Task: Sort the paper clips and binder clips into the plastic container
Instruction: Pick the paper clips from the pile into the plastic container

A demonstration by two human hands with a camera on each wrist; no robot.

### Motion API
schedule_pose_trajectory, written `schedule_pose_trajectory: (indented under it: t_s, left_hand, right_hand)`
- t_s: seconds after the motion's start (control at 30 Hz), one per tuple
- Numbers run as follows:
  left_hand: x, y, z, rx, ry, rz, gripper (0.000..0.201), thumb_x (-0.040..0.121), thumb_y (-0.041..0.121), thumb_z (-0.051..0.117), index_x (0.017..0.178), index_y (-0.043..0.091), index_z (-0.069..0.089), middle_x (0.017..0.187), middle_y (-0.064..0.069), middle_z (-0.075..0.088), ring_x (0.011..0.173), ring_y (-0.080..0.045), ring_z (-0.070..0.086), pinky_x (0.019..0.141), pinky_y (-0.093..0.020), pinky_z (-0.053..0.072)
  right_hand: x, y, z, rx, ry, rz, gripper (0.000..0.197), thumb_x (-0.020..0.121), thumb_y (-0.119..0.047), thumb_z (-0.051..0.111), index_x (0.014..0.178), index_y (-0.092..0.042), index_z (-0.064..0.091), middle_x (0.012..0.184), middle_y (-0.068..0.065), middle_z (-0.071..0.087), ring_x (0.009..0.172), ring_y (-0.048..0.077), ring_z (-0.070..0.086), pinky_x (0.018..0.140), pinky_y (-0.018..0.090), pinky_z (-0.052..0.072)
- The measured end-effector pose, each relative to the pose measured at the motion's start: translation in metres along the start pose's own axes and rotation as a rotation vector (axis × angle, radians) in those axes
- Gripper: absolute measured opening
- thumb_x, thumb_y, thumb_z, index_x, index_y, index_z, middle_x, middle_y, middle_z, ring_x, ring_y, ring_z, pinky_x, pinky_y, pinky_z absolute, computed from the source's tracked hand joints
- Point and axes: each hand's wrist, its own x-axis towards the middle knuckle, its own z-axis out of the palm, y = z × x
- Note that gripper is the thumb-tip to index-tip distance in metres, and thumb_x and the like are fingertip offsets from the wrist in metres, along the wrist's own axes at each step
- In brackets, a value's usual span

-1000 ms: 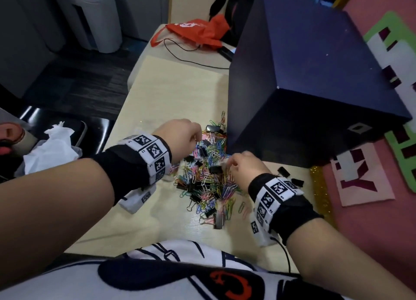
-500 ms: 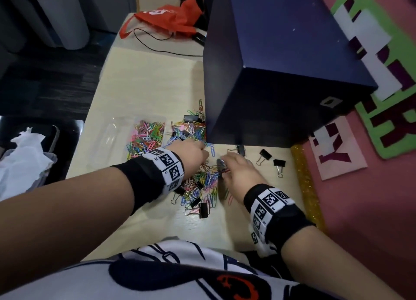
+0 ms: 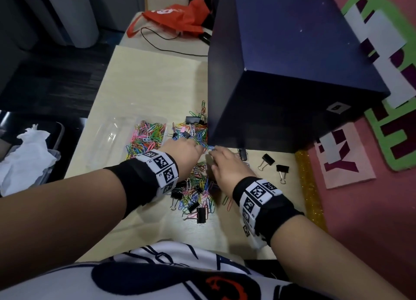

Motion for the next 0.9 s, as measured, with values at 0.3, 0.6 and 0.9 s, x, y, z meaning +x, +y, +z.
schedule_pose_trajectory:
  t_s: [0.3, 0.6, 0.9]
  left_hand:
    - [0.006, -0.004, -0.010, -0.118, 0.091, -0.023, 0.035, 0.085, 0.037, 0.053, 0.114, 0.017, 0.048, 0.099, -0.005, 0.059, 0.087, -0.026, 0.059, 0.064, -0.032, 0.048]
    - [0.018, 0.018, -0.016, -0.175, 0.150, 0.025, 0.030, 0.090, 0.035, 0.047, 0.112, 0.018, 0.054, 0.105, -0.007, 0.061, 0.090, -0.028, 0.060, 0.068, -0.032, 0.051]
    - [0.007, 0.016, -0.011, -0.224, 0.132, 0.026, 0.029, 0.088, 0.035, 0.052, 0.114, 0.022, 0.055, 0.108, -0.004, 0.056, 0.094, -0.026, 0.058, 0.072, -0.032, 0.050]
  right_hand:
    - [-0.039, 0.020, 0.021, -0.016, 0.141, -0.003, 0.028, 0.097, -0.030, 0.042, 0.120, -0.024, 0.058, 0.122, -0.003, 0.052, 0.116, 0.020, 0.045, 0.099, 0.032, 0.035]
    - [-0.053, 0.029, 0.019, -0.047, 0.096, 0.149, 0.039, 0.098, -0.036, 0.040, 0.133, -0.021, 0.049, 0.135, 0.000, 0.046, 0.121, 0.023, 0.042, 0.102, 0.033, 0.035]
    - [-0.018, 0.039, -0.008, 0.110, 0.164, 0.272, 0.048, 0.092, -0.012, 0.042, 0.140, -0.015, 0.039, 0.150, 0.003, 0.029, 0.132, 0.026, 0.035, 0.111, 0.033, 0.031]
